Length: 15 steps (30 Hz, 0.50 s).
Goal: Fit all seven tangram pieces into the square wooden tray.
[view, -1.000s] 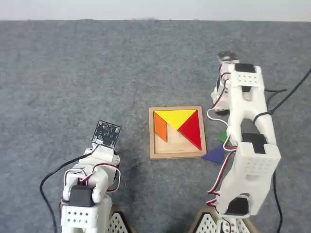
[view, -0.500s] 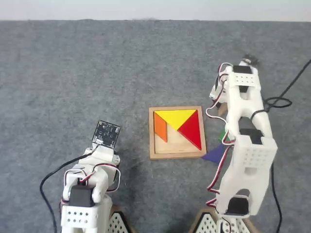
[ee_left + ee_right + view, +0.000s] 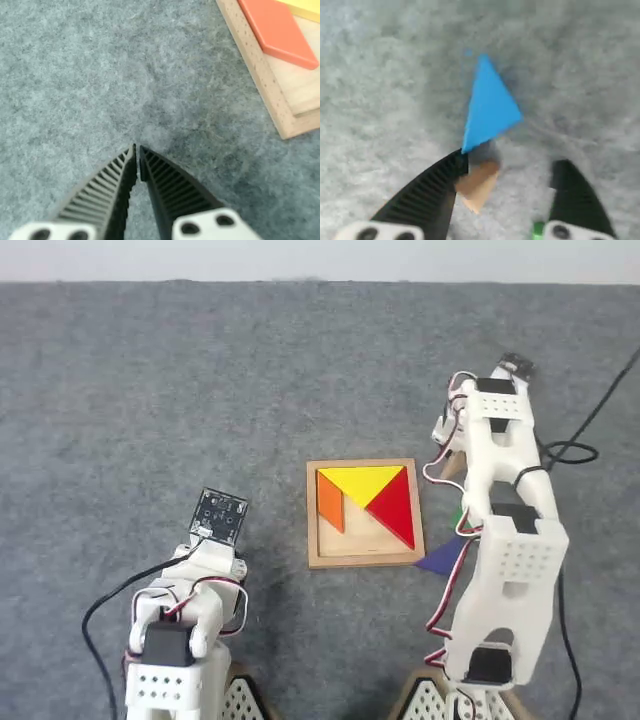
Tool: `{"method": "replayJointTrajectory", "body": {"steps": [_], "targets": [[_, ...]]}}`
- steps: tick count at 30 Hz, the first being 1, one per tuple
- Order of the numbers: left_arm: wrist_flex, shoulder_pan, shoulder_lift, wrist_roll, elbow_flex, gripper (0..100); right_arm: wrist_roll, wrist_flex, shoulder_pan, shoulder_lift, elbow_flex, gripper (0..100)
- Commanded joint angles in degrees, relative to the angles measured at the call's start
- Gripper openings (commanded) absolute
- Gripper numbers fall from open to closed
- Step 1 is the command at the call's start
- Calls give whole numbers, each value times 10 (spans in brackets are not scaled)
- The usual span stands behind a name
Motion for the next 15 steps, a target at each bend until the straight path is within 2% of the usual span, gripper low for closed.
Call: {"method": "replayJointTrajectory", "body": {"steps": [1,5,15], "targets": [[3,-3,-14,4,-7,13,33,15,-6,-6,-26,69],[3,-3,-14,4,-7,13,120,58,-22,-8,-27,35],[3,-3,-14,4,-7,13,127,172,-30,-77,-26,32]]}}
